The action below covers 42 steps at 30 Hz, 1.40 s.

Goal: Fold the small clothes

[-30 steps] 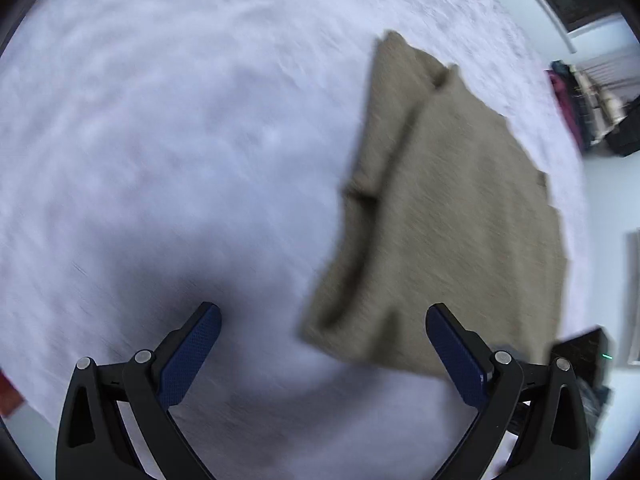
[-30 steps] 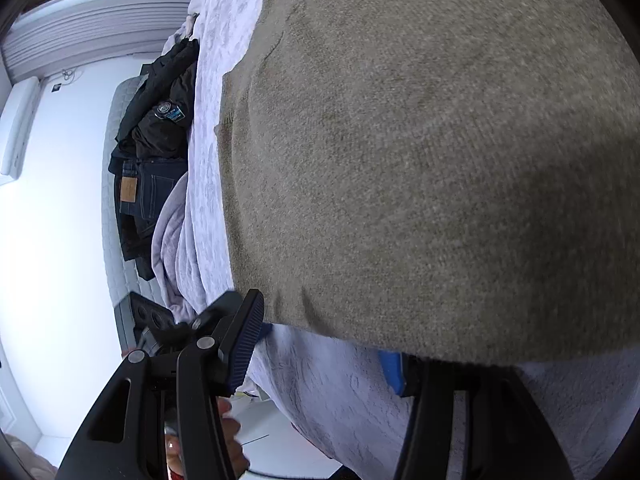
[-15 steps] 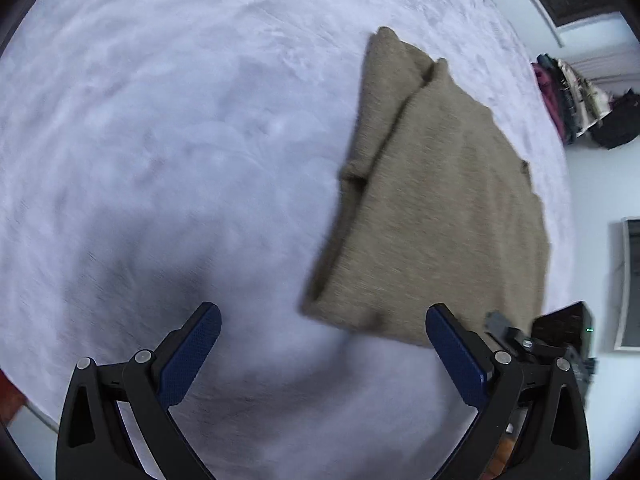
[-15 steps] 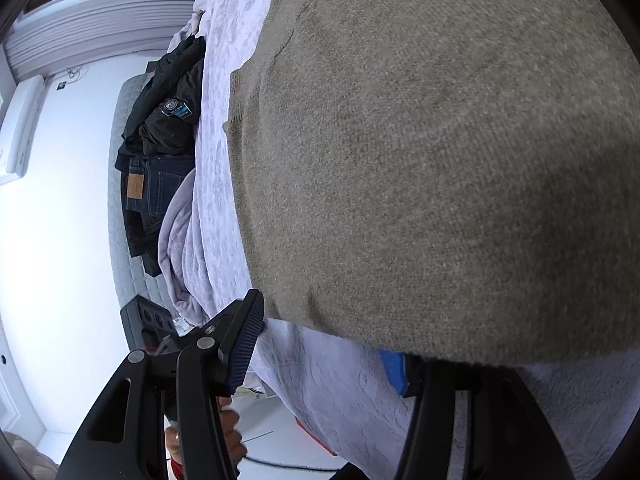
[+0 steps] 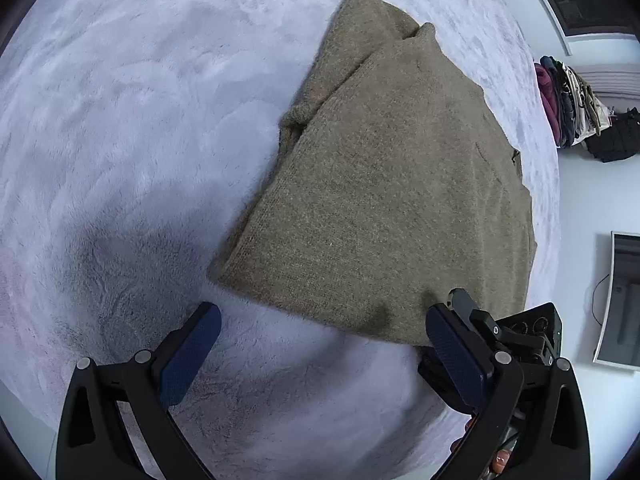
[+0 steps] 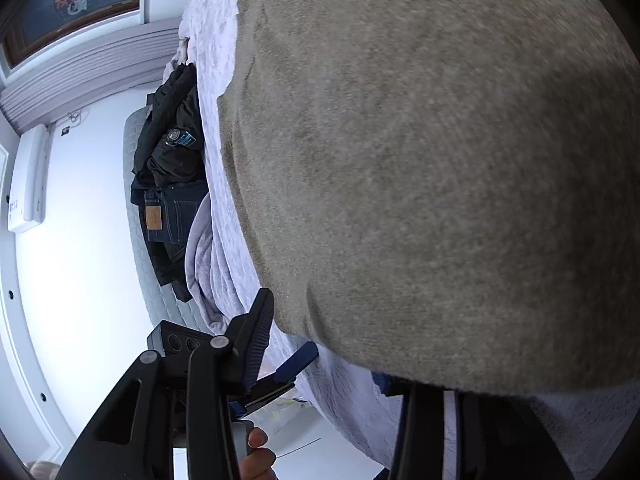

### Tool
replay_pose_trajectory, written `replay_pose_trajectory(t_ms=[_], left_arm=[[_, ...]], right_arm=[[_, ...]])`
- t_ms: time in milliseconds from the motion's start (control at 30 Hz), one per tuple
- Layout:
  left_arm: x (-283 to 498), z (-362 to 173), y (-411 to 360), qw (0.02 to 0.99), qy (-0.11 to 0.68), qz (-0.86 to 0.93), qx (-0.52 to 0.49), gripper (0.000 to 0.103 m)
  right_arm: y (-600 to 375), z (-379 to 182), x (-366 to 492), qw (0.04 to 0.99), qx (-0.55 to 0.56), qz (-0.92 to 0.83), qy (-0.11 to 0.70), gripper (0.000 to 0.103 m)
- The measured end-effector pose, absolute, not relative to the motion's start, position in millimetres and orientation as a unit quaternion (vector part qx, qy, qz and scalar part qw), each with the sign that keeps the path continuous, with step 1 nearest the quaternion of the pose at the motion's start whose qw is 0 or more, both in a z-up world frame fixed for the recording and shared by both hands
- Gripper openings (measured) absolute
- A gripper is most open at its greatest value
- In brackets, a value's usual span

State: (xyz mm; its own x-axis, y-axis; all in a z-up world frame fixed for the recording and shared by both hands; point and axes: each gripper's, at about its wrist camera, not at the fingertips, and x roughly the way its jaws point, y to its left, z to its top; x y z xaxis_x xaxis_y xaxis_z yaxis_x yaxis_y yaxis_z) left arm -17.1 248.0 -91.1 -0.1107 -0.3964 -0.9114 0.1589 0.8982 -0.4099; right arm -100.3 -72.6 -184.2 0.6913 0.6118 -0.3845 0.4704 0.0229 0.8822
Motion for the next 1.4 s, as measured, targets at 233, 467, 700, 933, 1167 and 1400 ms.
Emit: replay_pose_trajectory(t_ms=[233, 467, 700, 933, 1167, 1400], left_arm=[[-13, -88, 245, 0.662, 0.71, -0.22, -0.093, 0.103], [-15, -94, 252, 0.62, 0.709, -0.255, -0.22, 0.103], [-6, -91, 221, 0.639, 0.685, -0.265, -0.23, 0.103], [8, -89, 200, 0.697, 0.669, -0.207, -0.153, 0.094], [4, -92, 158, 0.725, 0.661, -0.193, 0.024, 0.035], [-3, -86, 148, 0.742, 0.632, -0.203, 0.092, 0.028]], right_arm=[[-72, -193, -103, 0.579, 0.72, 0.058, 0.378, 0.027], [-75, -183, -98, 0.559, 0.761, 0.1, 0.313, 0.024], [-87, -172, -98, 0.567, 0.766, 0.103, 0.285, 0.024], [-72, -165, -98, 0.593, 0.715, 0.114, 0.353, 0.024], [-69, -154, -113, 0.625, 0.606, 0.096, 0.482, 0.026], [-117, -100, -124, 0.69, 0.507, 0.054, 0.513, 0.053]])
